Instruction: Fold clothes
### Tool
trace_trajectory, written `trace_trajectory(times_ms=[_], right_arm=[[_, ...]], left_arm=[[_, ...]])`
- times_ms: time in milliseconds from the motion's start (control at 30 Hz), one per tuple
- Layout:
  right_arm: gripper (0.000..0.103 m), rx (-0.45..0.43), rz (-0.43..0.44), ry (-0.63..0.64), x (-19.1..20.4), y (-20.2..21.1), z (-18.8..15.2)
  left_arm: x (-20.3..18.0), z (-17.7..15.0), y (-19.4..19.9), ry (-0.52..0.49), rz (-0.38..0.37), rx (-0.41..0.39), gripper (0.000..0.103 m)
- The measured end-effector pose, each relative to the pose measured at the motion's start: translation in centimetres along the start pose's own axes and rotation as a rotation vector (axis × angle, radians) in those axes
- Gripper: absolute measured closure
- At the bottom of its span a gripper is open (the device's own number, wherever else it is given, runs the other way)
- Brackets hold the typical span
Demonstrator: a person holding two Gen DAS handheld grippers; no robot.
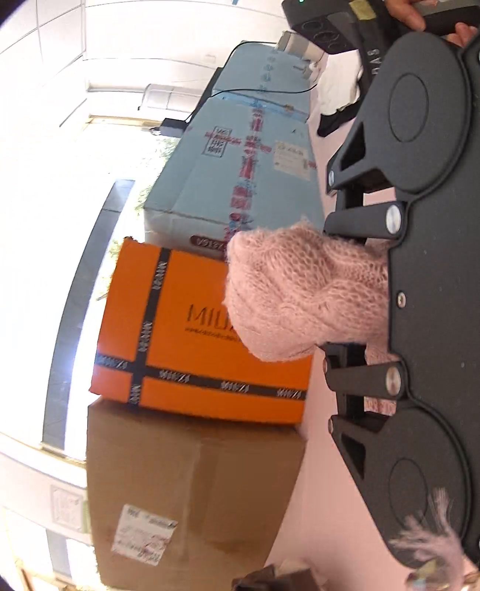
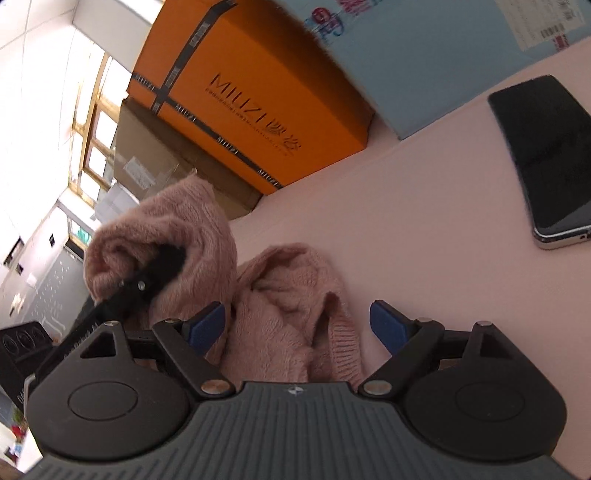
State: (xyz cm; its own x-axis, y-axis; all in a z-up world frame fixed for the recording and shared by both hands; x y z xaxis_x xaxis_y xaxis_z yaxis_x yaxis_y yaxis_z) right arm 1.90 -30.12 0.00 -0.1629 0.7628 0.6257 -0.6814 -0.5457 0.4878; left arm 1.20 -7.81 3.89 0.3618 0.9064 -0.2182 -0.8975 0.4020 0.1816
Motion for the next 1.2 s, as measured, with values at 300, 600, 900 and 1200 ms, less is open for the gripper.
trace_trajectory(times_ms=[300, 600, 900, 1200], right_arm=[[0.087, -0.002, -0.070, 0.324, 3.1, -2.2, -3.2], [0.087, -0.269, -0.317, 0.319, -1.0, 2.5, 1.4], [0.083, -0.173, -0.384, 0.249, -3.7, 1.5, 1.5], [0.074, -0.162, -0.405, 0.245, -4.0, 1.0, 1.0]], left_arm=[[5.2, 1.6, 3.4, 0.136, 0.165, -0.139, 0.070], [8.4, -1.5, 2.6, 0.156, 0.272, 0.050, 0.069], [11.7, -3.2, 3.3, 0.058, 0.530, 0.155, 0.006], [6.6, -1.9, 2.6, -0.133, 0.319, 0.053, 0.000]])
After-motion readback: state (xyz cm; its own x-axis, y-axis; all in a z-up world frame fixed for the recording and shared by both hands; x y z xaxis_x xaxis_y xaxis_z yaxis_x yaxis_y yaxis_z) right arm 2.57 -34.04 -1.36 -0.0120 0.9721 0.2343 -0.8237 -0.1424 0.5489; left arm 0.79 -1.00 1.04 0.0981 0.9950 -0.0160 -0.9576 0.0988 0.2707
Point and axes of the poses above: each gripper's, at about its wrist camera, not at the fingertips, and y roughly against the way its jaws point, x to its left, z to its top, the point moved 8 cm from there along -y, roughly the way its jaws point, and after that the axes turned 1 degree about x, right-handed, at the moved point
